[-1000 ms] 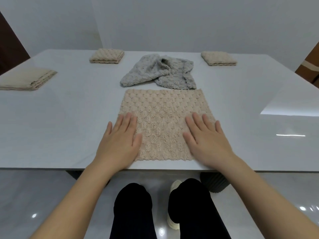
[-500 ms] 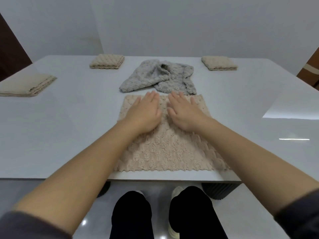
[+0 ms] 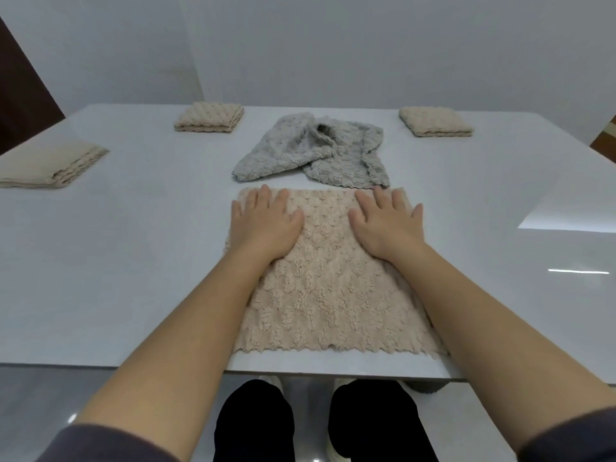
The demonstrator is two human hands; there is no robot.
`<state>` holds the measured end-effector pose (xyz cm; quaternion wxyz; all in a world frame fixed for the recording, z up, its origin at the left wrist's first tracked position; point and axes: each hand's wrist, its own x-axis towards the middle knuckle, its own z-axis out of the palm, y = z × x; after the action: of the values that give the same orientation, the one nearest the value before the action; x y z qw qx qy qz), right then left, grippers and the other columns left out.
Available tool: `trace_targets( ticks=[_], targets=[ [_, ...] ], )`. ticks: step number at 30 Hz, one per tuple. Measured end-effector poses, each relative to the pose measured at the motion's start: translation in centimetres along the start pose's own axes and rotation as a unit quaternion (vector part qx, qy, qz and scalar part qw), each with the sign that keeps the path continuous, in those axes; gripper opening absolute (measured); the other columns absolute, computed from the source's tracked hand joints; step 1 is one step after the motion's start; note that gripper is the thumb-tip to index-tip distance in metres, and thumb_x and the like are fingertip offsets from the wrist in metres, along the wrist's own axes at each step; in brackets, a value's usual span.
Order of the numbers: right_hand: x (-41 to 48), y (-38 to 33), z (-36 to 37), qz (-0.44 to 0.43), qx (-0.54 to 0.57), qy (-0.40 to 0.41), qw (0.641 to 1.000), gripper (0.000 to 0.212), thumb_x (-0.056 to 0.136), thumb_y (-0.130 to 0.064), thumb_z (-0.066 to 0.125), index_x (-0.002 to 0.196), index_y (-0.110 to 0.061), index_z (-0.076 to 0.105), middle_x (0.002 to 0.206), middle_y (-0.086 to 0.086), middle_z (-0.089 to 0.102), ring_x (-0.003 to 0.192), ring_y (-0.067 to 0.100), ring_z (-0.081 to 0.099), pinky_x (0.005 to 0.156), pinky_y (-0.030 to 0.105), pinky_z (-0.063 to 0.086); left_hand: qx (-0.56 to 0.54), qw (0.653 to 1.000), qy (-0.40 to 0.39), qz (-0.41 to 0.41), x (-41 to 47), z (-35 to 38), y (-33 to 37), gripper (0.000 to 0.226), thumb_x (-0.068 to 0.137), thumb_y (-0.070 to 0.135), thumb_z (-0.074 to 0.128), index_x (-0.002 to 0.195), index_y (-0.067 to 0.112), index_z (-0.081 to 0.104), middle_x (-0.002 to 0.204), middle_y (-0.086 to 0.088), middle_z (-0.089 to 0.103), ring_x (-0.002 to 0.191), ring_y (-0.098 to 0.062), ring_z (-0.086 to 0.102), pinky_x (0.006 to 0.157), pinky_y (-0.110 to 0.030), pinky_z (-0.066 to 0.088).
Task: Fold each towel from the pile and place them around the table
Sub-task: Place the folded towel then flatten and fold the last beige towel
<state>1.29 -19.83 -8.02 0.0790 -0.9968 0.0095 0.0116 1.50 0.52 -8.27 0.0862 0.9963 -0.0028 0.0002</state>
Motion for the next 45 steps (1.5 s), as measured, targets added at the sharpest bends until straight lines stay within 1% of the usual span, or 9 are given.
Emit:
trace_targets(
  ticks=[8,12,17,20,23,28,35,41,45],
  targets=[
    [-0.2,0.1,0.2,0.042,-0.009,0.013,0.999,0.063,0.097,-0.054,0.010,0.156,-0.030,0.008,0.164,0.004,-0.004,0.150,0.027,-0.007,0.113,0.065,-0.007,0.036,0.991,0.033,-0.123,0.0,-0.5,-2.4,0.069,0.097,0.048,0.014,0.156,0.012,0.008,0.163,-0.013,0.002,0.150,-0.025,-0.003,0.118,-0.053,-0.008],
    [-0.3,0.1,0.3,0.041,-0.009,0.018,0.999,0.063,0.097,-0.053,0.010,0.156,-0.030,0.010,0.164,0.007,-0.004,0.150,0.029,-0.006,0.112,0.066,-0.006,0.038,0.992,0.116,0.043,-3.2,-1.4,-1.8,0.063,0.100,0.039,0.021,0.155,0.010,0.011,0.163,-0.011,0.002,0.150,-0.023,-0.003,0.121,-0.045,-0.003],
    [-0.6,0.1,0.2,0.055,-0.009,0.017,0.998,0.063,0.097,-0.054,0.011,0.156,-0.031,0.010,0.163,0.015,-0.005,0.149,0.036,-0.007,0.113,0.064,-0.007,-0.049,0.975,0.009,0.219,-10.1,-1.1,-2.8,0.067,0.093,0.057,0.014,0.154,0.029,0.017,0.162,0.011,0.003,0.148,-0.004,-0.004,0.123,-0.033,0.002],
    [-0.8,0.0,0.0,0.054,-0.006,0.011,0.998,0.063,0.097,-0.054,0.012,0.155,-0.030,0.011,0.162,0.017,-0.003,0.149,0.037,-0.006,0.114,0.064,-0.007,-0.034,0.976,-0.029,0.212,-12.2,-1.0,-4.7,0.073,0.085,0.064,0.001,0.153,0.038,0.006,0.159,0.018,-0.007,0.145,0.003,-0.012,0.117,-0.022,-0.011],
    [-1.0,-0.1,-0.3,0.044,0.002,0.014,0.999,0.062,0.097,-0.051,0.014,0.155,-0.027,0.015,0.162,0.018,-0.001,0.149,0.036,-0.006,0.114,0.065,-0.007,-0.029,0.980,-0.032,0.192,-13.4,-0.8,-5.6,0.073,0.083,0.067,-0.003,0.152,0.041,0.000,0.158,0.020,-0.012,0.144,0.003,-0.018,0.117,-0.023,-0.014],
    [-4.7,-0.9,-1.5,-0.056,0.038,0.058,0.996,0.061,0.102,-0.045,0.020,0.156,-0.017,0.013,0.164,0.009,-0.003,0.150,0.026,-0.010,0.118,0.057,-0.007,-0.042,0.981,-0.025,0.186,-13.7,-0.5,-5.7,0.074,0.084,0.067,-0.001,0.152,0.040,0.004,0.159,0.018,-0.008,0.145,0.001,-0.014,0.117,-0.025,-0.011],
    [-12.7,0.4,-1.1,-0.182,0.035,-0.033,0.982,0.066,0.101,-0.052,0.020,0.157,-0.020,0.003,0.163,-0.002,-0.009,0.149,0.013,-0.014,0.121,0.043,-0.008,-0.122,0.965,0.014,0.231,-14.4,-0.6,-6.2,0.062,0.091,0.061,0.017,0.148,0.039,0.027,0.158,0.019,0.009,0.146,0.004,0.000,0.121,-0.028,0.006],
    [-15.1,3.0,-0.8,-0.206,-0.011,-0.055,0.977,0.089,0.081,-0.075,-0.008,0.156,-0.025,-0.004,0.161,-0.004,-0.016,0.147,0.013,-0.020,0.119,0.032,-0.014,-0.017,0.969,-0.031,0.246,-16.3,-0.9,-6.4,0.071,0.085,0.071,-0.006,0.149,0.042,-0.006,0.158,0.020,-0.017,0.142,0.006,-0.021,0.118,-0.025,-0.012],
    [-16.8,4.5,-0.7,-0.225,-0.034,-0.055,0.972,0.094,0.074,-0.083,-0.012,0.153,-0.032,-0.013,0.158,-0.006,-0.024,0.146,0.014,-0.025,0.116,0.028,-0.018,0.021,0.964,-0.024,0.262,-17.8,-0.9,-6.8,0.077,0.084,0.076,0.006,0.150,0.041,-0.013,0.156,0.019,-0.023,0.142,0.003,-0.024,0.119,-0.027,-0.011]
  ],
)
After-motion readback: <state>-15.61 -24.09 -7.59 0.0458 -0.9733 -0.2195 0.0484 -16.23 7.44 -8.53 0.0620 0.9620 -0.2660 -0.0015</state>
